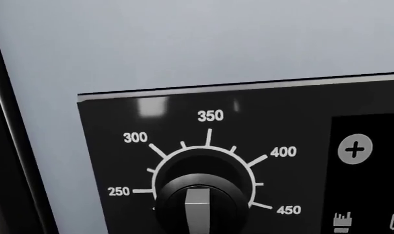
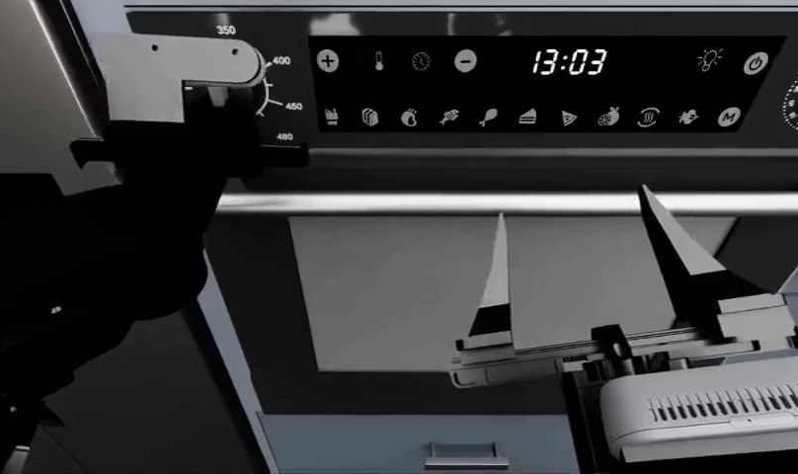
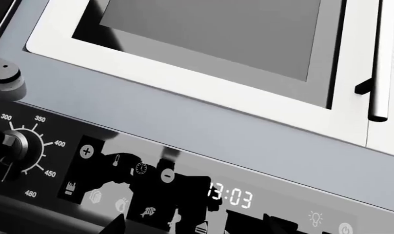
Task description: Preheat the oven by turning the temperature knob.
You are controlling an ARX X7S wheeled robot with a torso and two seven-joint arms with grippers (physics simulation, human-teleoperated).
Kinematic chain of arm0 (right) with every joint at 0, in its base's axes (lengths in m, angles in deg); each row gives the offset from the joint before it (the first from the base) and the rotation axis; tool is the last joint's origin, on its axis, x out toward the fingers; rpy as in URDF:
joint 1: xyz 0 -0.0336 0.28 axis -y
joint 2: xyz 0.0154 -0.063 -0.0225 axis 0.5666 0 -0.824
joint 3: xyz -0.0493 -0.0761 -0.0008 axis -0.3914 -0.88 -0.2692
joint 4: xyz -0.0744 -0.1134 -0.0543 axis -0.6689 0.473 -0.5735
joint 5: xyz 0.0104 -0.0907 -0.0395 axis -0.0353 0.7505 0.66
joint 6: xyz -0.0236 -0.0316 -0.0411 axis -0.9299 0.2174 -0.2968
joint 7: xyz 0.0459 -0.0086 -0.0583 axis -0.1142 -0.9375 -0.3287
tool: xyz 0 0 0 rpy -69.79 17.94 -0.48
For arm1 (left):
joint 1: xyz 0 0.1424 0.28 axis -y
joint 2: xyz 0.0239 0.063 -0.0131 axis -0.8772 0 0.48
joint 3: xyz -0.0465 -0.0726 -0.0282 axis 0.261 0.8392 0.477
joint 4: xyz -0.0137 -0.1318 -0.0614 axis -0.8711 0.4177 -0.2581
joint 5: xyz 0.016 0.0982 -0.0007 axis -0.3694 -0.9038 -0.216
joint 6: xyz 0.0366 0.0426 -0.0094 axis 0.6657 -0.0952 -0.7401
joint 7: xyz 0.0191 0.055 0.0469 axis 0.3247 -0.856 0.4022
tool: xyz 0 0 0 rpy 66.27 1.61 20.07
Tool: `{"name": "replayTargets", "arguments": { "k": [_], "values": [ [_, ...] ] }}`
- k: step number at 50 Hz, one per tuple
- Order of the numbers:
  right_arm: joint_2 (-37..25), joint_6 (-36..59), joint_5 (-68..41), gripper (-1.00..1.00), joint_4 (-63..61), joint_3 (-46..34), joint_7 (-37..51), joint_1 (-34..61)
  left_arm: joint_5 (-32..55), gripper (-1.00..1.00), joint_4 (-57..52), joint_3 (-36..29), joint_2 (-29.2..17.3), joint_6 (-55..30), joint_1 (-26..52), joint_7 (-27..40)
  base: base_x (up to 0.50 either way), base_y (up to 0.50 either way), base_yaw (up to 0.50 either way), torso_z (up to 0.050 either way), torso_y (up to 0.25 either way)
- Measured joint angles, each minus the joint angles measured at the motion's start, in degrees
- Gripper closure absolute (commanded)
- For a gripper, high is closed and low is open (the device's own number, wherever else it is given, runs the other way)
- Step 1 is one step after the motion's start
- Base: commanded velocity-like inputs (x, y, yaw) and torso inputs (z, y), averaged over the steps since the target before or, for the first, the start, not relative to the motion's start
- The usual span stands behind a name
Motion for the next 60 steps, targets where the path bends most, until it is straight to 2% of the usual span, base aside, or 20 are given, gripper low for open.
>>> {"name": "replayTargets", "arguments": {
  "k": [60],
  "values": [
    [-0.8, -0.1, -0.8, -1.00, 0.9, -0.5, 1.2, 0.0, -9.3, 1.00, -0.2, -7.7, -1.3, -3.8, 3.4, -3.6, 0.01, 0.00, 0.00, 0.000, 0.000]
  ]
}}
